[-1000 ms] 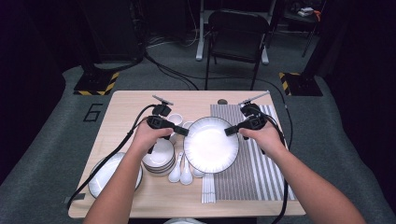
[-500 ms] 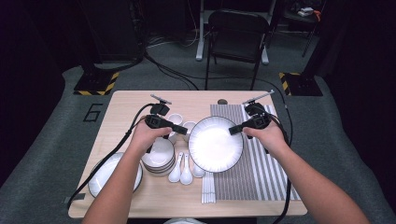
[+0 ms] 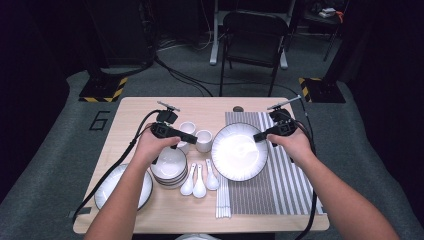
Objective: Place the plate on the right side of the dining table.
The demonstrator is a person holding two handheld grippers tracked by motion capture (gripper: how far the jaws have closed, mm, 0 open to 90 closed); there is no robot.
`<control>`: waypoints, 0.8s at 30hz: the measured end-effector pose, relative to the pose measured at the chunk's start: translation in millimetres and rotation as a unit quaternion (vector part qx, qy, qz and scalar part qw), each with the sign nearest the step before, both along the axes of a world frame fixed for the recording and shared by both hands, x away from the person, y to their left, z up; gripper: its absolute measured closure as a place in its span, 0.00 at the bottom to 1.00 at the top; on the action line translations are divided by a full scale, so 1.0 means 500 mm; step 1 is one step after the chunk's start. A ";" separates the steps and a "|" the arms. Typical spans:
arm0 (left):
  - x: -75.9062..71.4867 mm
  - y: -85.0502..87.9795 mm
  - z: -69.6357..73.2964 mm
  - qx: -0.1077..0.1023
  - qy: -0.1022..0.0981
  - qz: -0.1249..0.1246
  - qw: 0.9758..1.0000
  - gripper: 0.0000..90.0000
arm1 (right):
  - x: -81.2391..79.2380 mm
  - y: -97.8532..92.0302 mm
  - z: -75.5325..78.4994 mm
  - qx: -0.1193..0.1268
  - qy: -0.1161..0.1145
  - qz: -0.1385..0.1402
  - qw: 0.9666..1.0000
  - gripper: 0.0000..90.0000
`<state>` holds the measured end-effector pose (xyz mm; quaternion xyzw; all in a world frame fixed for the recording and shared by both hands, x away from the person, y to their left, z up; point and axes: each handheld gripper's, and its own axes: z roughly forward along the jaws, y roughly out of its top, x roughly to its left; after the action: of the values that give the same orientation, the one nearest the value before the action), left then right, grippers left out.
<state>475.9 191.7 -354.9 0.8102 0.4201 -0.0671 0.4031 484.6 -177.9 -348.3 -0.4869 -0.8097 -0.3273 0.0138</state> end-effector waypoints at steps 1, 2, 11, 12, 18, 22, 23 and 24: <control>-0.001 0.001 0.001 -0.002 0.000 -0.001 1.000 0.73 | 0.001 -0.003 -0.001 -0.002 0.000 -0.001 1.000 0.92; -0.002 0.002 0.003 -0.003 0.004 0.000 1.000 0.73 | 0.002 -0.005 -0.001 -0.004 0.002 -0.005 1.000 0.92; -0.008 0.010 0.009 0.005 -0.002 0.001 1.000 0.72 | 0.008 -0.026 -0.006 -0.011 0.006 -0.020 1.000 0.92; -0.008 0.011 0.011 0.007 -0.004 -0.001 1.000 0.72 | 0.008 -0.027 -0.005 -0.012 0.007 -0.023 1.000 0.92; -0.011 0.024 0.019 0.012 -0.011 0.008 1.000 0.73 | 0.011 -0.033 -0.006 -0.014 0.008 -0.027 1.000 0.92; -0.013 0.042 0.022 0.000 -0.018 0.018 1.000 0.74 | 0.013 -0.036 -0.009 -0.017 0.008 -0.031 0.999 0.92; -0.013 0.047 0.021 0.000 -0.017 0.023 1.000 0.74 | 0.013 -0.037 -0.009 -0.015 0.009 -0.031 0.999 0.92; -0.013 0.053 0.020 0.003 -0.019 0.028 0.999 0.75 | 0.013 -0.038 -0.010 -0.015 0.010 -0.033 0.999 0.92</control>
<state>469.6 218.4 -345.0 0.8006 0.4349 -0.0392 0.4102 491.3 -196.7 -353.1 -0.5162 -0.7980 -0.3109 0.0036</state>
